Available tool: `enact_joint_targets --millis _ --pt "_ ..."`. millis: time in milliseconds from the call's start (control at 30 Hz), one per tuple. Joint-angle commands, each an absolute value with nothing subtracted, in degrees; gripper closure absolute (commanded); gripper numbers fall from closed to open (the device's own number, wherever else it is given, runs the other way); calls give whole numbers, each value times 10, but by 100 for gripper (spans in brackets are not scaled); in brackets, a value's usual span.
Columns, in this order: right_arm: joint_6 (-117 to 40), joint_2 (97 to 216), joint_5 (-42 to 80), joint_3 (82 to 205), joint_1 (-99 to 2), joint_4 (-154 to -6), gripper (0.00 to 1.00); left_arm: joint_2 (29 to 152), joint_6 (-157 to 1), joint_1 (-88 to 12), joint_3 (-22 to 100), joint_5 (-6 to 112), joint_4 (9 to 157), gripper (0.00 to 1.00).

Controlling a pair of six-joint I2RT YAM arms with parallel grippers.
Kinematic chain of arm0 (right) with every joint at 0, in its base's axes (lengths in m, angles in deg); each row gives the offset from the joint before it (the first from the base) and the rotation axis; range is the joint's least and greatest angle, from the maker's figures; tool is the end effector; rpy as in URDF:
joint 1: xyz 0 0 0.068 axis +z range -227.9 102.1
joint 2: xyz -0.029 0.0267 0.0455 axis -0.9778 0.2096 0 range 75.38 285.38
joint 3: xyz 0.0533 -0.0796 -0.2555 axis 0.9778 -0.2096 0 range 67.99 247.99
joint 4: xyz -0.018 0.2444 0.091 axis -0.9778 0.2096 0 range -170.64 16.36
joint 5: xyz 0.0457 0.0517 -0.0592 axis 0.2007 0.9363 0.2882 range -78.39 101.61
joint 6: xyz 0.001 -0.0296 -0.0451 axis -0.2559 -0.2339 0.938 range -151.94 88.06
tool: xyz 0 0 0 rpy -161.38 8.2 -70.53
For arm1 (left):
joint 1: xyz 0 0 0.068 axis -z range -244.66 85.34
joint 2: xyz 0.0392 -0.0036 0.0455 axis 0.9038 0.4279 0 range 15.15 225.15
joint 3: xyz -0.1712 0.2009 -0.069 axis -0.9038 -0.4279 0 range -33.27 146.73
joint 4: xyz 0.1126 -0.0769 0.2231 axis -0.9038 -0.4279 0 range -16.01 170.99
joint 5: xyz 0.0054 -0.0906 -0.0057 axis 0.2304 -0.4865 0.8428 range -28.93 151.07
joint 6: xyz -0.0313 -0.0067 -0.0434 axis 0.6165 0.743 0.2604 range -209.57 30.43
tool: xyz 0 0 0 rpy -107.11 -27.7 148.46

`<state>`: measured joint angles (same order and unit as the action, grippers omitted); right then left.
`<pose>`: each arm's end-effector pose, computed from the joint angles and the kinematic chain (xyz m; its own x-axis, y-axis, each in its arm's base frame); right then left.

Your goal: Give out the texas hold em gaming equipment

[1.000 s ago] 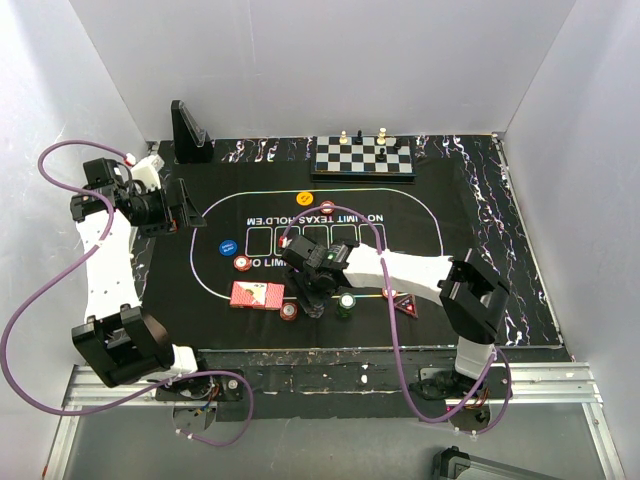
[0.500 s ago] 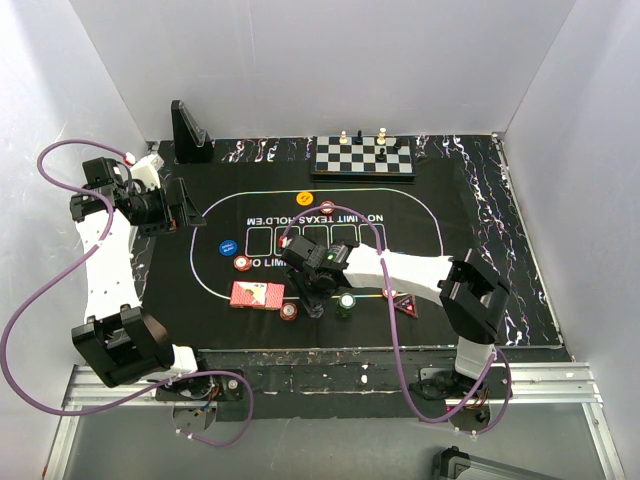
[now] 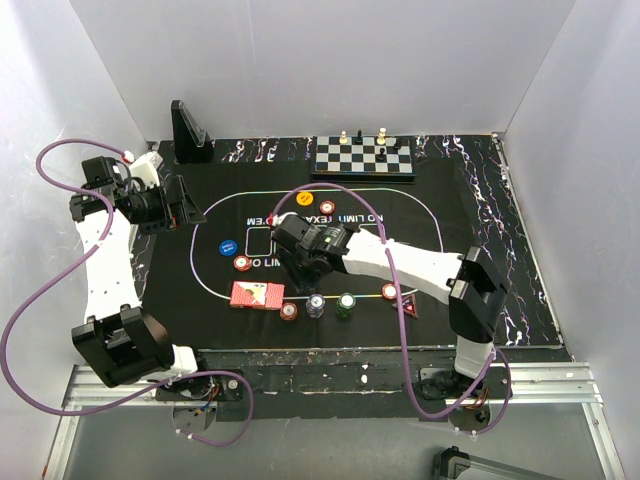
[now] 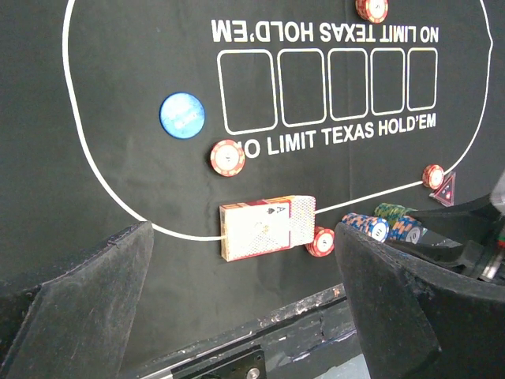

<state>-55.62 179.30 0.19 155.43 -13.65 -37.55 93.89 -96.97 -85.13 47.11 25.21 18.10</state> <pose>0.1760 0.3489 0.2639 -0.6802 -0.5039 -0.5324 -0.6182 0.7846 0.0471 0.2519 0.0718 0.3493 -0.8170 -0.1936 -0.5431 0.0864 0.8902 -0.4473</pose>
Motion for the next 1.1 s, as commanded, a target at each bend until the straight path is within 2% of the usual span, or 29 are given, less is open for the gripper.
enact_joint_targets --millis 0,333,467,1067 --pt "-533 1832 0 1642 -144 -356 99 926 -959 -854 479 229 199 0" --pt "-519 2059 52 1909 -172 -327 99 936 -947 -855 475 224 217 0" --pt "-515 2120 45 1978 -174 -324 99 943 -949 -857 490 221 210 0" --pt "-529 2209 41 2042 -187 -417 99 939 -953 -875 491 197 189 0"
